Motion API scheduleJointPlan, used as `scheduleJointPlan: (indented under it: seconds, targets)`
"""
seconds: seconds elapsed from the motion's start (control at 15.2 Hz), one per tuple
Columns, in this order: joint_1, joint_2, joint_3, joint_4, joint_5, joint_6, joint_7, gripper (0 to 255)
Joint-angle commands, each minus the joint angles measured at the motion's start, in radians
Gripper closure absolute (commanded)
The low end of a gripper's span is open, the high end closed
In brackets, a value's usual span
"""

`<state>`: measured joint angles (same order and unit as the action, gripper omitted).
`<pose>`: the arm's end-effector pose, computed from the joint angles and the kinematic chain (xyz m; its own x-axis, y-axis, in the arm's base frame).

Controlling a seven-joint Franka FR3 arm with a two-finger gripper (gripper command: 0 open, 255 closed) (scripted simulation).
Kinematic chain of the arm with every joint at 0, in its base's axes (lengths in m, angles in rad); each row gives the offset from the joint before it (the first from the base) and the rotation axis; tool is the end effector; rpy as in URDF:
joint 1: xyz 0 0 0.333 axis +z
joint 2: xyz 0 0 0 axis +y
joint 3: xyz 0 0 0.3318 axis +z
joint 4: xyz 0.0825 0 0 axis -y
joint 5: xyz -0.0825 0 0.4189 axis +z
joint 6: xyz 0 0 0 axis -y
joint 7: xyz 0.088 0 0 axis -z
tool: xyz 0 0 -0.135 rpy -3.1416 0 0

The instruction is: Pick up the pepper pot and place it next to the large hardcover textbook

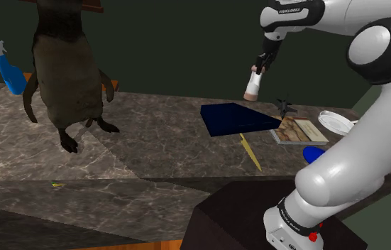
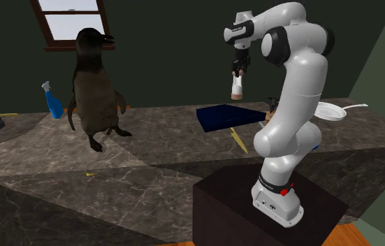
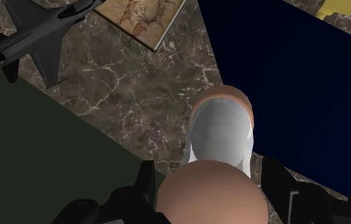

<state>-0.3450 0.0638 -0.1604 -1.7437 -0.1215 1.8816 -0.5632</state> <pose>0.5444 -0.3130 0.5141 0.9959 0.0907 -0.0072 0.0908 -0.9850 0.1468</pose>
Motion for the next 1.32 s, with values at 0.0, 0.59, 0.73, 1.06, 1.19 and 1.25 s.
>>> scheduleJointPlan:
  seconds: [0.0,0.59,0.73,1.06,1.19,1.25]
  targets:
    - [-0.022,0.054,-0.018,0.056,0.014,0.003,-0.044,255]
    - [-0.147,0.337,-0.066,0.381,0.099,-0.026,-0.221,255]
    - [-0.181,0.415,-0.070,0.484,0.121,-0.050,-0.255,255]
    - [-0.212,0.488,-0.069,0.546,0.138,-0.037,-0.281,255]
    - [-0.210,0.487,-0.069,0.517,0.138,-0.009,-0.279,255]
    - [-0.210,0.487,-0.069,0.503,0.137,0.004,-0.278,255]
